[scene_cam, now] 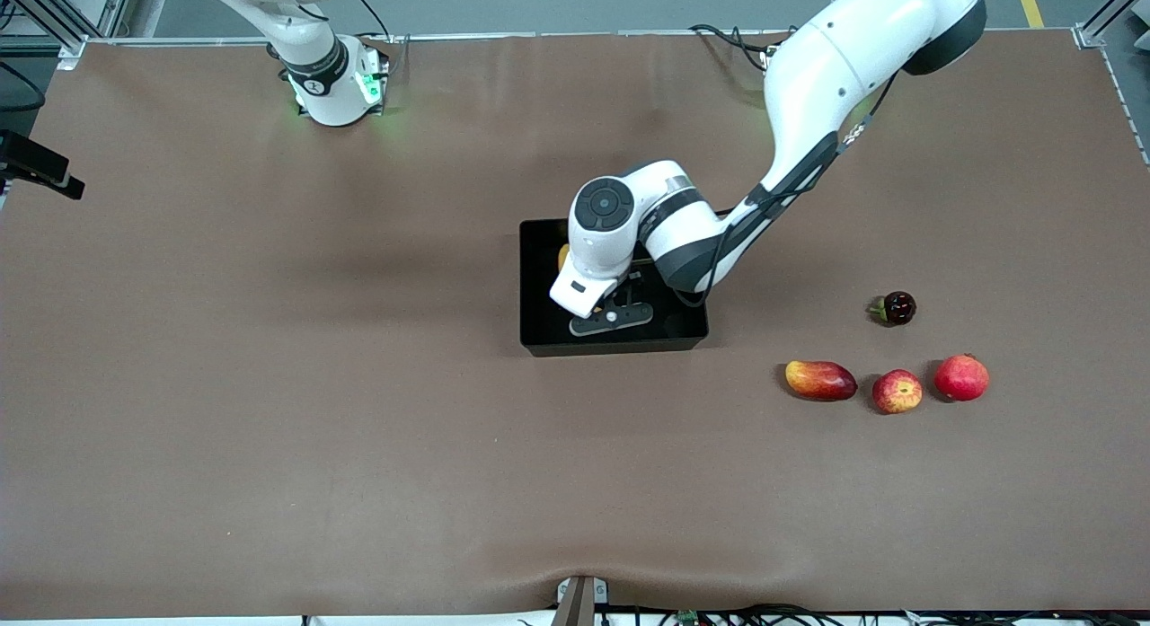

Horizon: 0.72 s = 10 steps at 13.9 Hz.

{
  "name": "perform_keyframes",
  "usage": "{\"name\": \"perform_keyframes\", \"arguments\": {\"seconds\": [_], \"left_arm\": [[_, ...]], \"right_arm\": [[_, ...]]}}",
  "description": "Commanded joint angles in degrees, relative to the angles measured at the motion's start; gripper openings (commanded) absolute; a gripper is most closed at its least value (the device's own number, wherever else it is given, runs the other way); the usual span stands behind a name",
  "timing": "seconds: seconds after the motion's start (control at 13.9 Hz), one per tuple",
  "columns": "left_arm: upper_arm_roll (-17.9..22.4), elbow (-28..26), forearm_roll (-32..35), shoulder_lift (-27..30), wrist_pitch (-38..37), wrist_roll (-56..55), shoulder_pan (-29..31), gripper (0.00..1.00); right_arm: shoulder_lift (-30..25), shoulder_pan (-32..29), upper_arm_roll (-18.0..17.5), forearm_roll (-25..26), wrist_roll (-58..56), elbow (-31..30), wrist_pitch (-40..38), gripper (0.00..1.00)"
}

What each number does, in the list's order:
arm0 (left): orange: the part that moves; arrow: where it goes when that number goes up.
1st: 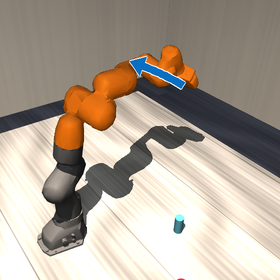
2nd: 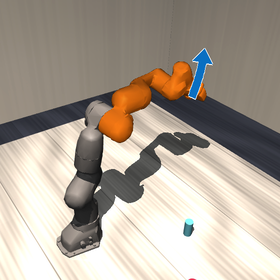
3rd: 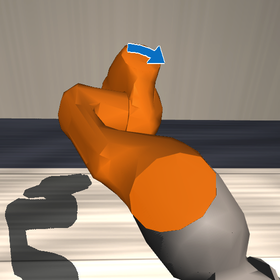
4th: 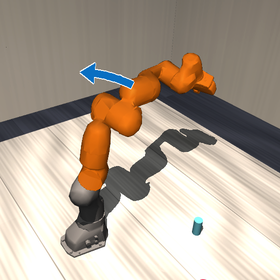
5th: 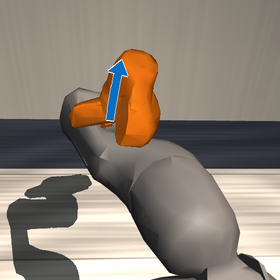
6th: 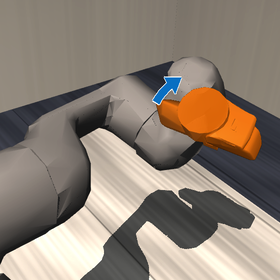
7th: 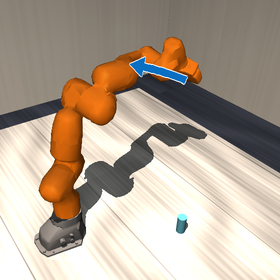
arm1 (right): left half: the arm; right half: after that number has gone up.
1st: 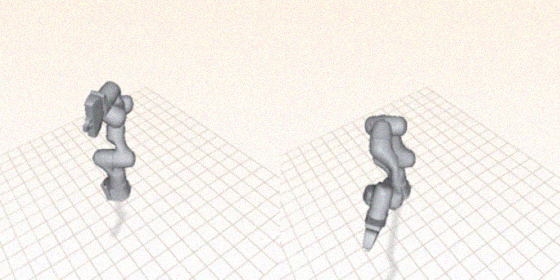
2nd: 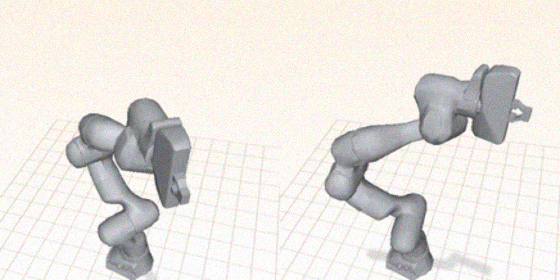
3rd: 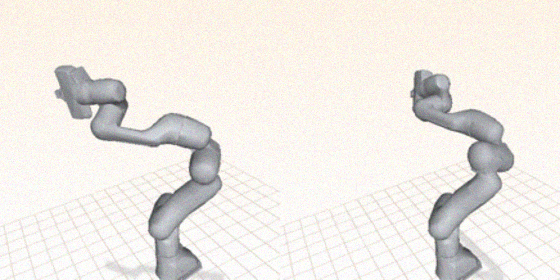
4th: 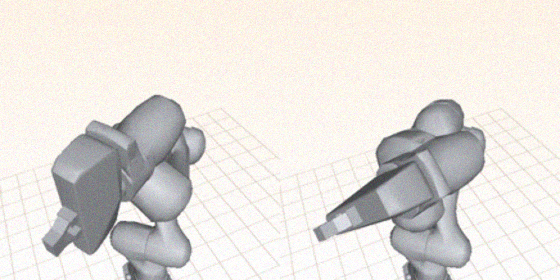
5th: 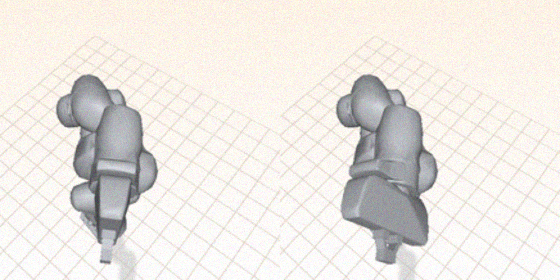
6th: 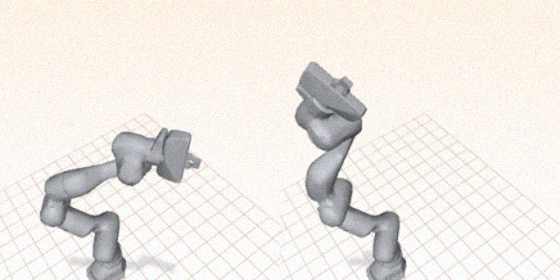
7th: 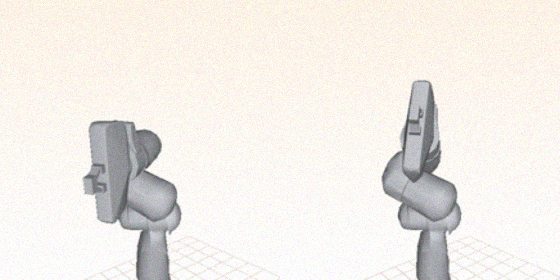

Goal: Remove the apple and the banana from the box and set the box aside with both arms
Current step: 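Move the left gripper back over the yellow banana in the tray, then grasp the banana with the left gripper while the right gripper reaches out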

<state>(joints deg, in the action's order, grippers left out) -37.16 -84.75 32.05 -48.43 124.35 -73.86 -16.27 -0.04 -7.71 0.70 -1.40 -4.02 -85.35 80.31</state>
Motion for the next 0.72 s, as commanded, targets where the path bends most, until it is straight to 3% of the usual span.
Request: {"name": "perform_keyframes", "arguments": {"seconds": [0.0,0.36,0.43,0.65], "left_arm": [[3.93,5.55,0.12,-4.38,2.03,-2.51,-5.6,1.0],[6.13,5.91,0.12,-7.2,5.64,-4.71,-8.34,1.0],[6.31,5.91,0.12,-7.2,5.64,-4.62,-8.69,0.87],[6.4,5.83,0.56,-6.94,5.64,-4.01,-8.87,0.02]], "right_arm": [[1.79,-1.95,-0.87,0.43,-0.91,0.1,-0.42,1.0],[4.95,-2.31,-0.87,0.87,-0.82,0.18,0.01,1.0],[6.52,-2.22,-0.87,1.22,-0.91,0.71,0.19,1.0],[8.3,-2.13,-0.96,1.4,-0.29,3.0,-0.07,1.0]]}}
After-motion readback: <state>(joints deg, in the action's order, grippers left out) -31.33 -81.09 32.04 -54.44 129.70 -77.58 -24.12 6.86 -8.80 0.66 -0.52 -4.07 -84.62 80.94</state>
